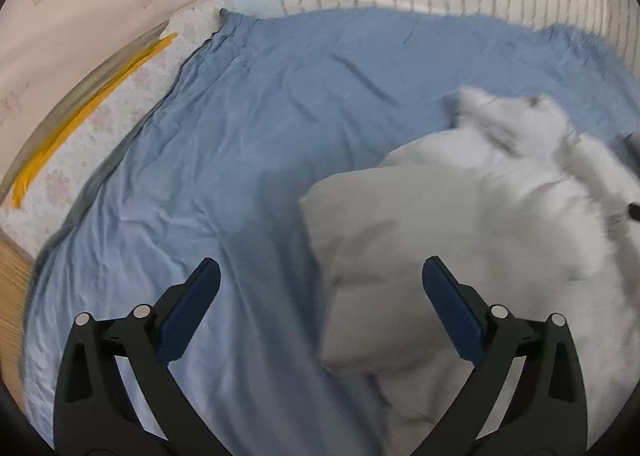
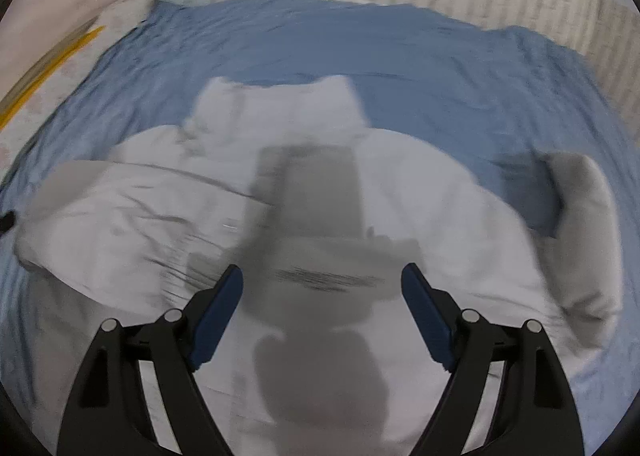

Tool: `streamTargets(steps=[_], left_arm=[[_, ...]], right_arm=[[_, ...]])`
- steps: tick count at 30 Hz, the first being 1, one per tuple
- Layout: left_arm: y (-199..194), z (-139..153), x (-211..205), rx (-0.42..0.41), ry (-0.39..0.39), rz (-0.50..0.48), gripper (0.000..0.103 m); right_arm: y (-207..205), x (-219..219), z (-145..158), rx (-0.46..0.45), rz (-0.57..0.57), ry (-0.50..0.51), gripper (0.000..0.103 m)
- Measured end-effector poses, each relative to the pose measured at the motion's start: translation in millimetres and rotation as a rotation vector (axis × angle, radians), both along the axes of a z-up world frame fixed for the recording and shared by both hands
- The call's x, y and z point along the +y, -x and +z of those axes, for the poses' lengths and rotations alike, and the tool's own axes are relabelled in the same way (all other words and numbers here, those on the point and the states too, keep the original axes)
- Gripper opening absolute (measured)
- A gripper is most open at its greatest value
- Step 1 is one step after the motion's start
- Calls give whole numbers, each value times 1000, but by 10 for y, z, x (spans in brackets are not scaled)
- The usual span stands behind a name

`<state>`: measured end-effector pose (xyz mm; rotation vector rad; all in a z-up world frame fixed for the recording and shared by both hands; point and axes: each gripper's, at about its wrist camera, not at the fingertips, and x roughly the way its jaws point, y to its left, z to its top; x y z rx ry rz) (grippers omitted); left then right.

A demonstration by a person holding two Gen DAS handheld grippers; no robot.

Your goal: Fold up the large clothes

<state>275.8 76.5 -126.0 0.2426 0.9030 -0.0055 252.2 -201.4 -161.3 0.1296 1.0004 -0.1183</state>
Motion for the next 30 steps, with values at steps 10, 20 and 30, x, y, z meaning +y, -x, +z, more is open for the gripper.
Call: streamTargets(steps=[10,20,30], left_arm=[[-176,-653,-126,102,-41,-30,99],[-97,-365,-122,73,43,-19,98],[-66,-71,-115,41,131,0,99]], right_arm=[[-231,372,-297,98,30,-97,81],[-243,296,-439,95,24,-247,19],[211,-1165,-60,56,-239,38,16]])
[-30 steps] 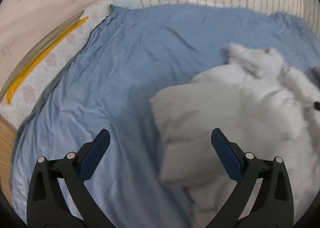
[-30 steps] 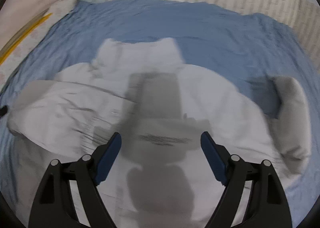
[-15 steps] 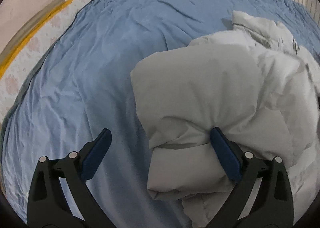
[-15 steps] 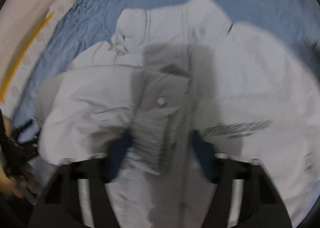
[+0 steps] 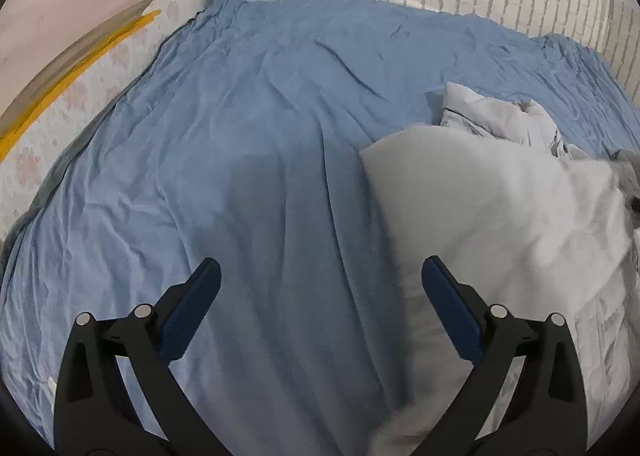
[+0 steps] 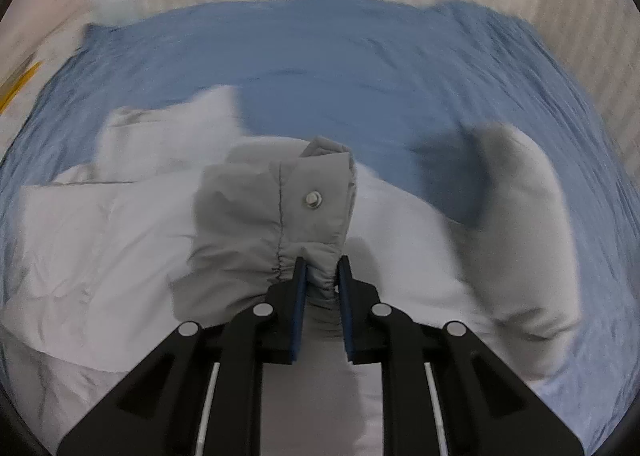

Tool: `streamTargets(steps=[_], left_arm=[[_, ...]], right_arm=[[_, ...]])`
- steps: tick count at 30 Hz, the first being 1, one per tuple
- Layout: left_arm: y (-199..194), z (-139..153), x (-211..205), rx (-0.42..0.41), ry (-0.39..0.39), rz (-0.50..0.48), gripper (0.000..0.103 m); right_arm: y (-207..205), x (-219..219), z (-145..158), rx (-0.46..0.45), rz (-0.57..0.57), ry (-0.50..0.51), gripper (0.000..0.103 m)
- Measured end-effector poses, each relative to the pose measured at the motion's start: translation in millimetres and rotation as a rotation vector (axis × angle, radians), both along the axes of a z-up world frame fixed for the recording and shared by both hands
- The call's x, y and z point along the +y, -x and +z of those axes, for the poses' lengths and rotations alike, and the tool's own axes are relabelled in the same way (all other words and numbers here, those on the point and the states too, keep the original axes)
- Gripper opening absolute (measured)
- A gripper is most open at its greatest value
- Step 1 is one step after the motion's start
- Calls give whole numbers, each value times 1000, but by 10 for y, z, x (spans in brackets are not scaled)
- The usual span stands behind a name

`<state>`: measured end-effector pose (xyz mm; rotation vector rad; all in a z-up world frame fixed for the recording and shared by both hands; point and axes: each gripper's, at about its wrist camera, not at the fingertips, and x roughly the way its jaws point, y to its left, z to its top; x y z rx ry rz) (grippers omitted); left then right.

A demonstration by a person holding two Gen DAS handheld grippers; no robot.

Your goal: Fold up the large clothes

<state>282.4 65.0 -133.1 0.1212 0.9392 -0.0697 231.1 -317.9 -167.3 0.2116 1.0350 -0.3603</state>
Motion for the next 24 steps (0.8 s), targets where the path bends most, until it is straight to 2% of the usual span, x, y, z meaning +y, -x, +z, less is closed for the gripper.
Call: streamTargets(steps=[2,6,9,11,12,13,14,15,16,18,21,24], left_arm=[[1,-34,-38,17,21,-12,99],[9,-60,-265,30,10,-55,99],[48,21,-501,9,-1,-104,99],[54,51,-686,5,-20,-125,96],[46,45,-768,12,-20,-137,85],[28,17,-850,35,-9,-148,69],[4,-22,-912,62,6,-154,60],[-31,-108,-989,116,30,-161,41],[-50,-180,-1044,144,33,-163,30],[-78,-344,-1147,154,-24,-148,29],[-177,-533,-1150,188,-65,-111,29],[-345,-680,-1095,242,-57,-80,29]], right_arm=[[134,-175,-73,9,-5,-50,17],[356,-200,-10,-7,-2,42,19],[439,-173,91,-63,-17,-15,34],[419,-72,116,-75,11,-16,35],[403,-30,117,-78,31,-17,35],[349,55,108,-81,55,-30,35],[286,115,79,-84,68,-43,35],[238,179,61,-90,78,-56,35],[202,243,52,-93,84,-65,35],[99,376,25,-104,108,-81,32],[-87,597,-47,-86,158,-45,25],[-315,656,-321,13,165,-12,14]])
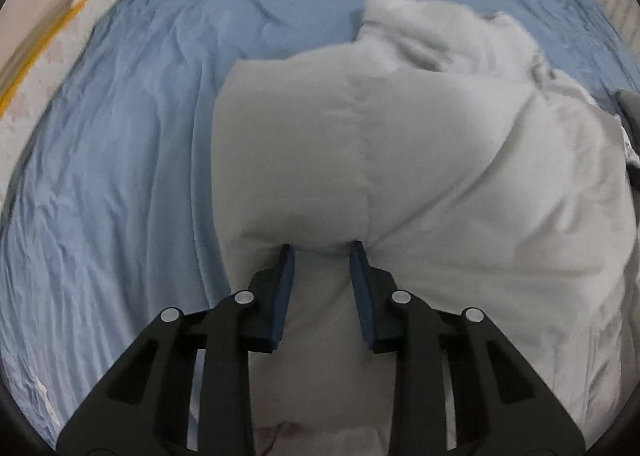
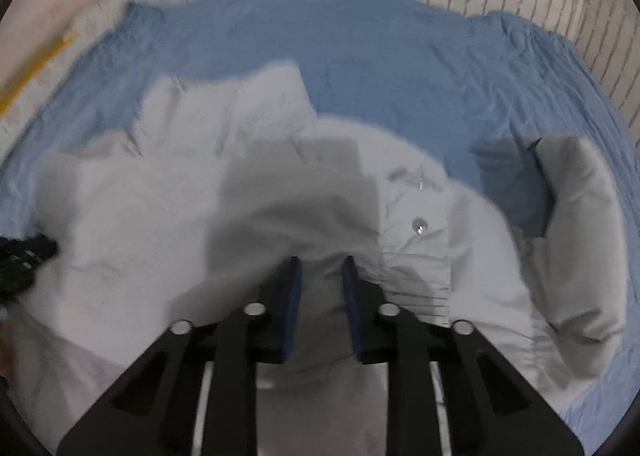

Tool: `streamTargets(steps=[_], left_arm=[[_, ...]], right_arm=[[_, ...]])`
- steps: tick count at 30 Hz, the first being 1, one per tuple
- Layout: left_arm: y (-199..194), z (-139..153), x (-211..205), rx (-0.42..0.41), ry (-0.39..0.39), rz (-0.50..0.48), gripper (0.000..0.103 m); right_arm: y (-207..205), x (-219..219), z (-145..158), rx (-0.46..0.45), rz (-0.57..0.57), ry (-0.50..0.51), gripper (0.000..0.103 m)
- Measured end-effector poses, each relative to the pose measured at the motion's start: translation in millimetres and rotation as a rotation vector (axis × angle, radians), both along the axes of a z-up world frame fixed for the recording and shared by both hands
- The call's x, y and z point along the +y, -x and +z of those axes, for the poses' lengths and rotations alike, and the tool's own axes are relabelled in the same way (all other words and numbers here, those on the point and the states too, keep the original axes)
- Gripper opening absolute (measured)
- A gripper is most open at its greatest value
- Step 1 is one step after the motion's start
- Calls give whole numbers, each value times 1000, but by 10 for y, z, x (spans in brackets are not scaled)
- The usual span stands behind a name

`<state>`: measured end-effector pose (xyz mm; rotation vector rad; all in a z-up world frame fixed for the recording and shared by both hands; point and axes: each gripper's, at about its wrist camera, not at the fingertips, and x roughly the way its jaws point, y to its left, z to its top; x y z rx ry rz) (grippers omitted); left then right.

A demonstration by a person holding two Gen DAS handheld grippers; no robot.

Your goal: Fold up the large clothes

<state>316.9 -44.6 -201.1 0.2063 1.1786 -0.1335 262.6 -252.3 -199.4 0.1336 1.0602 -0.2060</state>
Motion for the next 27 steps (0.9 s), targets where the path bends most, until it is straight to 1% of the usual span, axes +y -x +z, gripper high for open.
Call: streamTargets(steps=[1,2,5,8,10,12,14,16,20,21,22,23,24,26,27], left_arm=[[-54,-41,15,21,19,7,28],[-90,-70,1,31,21,3,28],[-144,-165,-92,31,-20,-26,28],[-247,-247,-145,39,-24,-28,29],[-249,-274,-118,43,-25,-24,29],[-267,-289,-139,49,-38,-20,29],[-206,-258,-172,31,-60,-25,29],[-101,-189,-178,8,-73,-38,29],[239,79,-186,-62,-36,-63,29],[307,130,-215,-80,-29,-73,30],[379,175,-245,-100,-23,-82,33],[422,194,-272,-110,-20,-89,37],[475,188,-328,-120,-26,-101,42],[522,86,-413,-119,-60,-116,43],[534,-4,-453,-108,-80,-118,43]], right_arm=[[-17,-19,-80,23,-4,-1,12],[-66,-20,-185,46,-3,-3,12],[-184,22,-322,77,-3,28,12],[-348,13,-398,100,-4,34,11],[-443,-63,-419,122,-19,-1,11],[-520,-160,-425,152,-44,-63,11],[-495,-207,-407,161,-43,-92,11],[-367,-233,-306,138,-23,-113,12],[20,-227,-29,30,-4,-129,14],[109,-205,23,13,5,-126,15],[190,-171,55,2,19,-124,16],[222,-136,60,-2,27,-120,17],[254,-91,47,0,40,-107,17],[232,-81,-59,24,55,-83,17],[199,-93,-154,46,59,-86,15]])
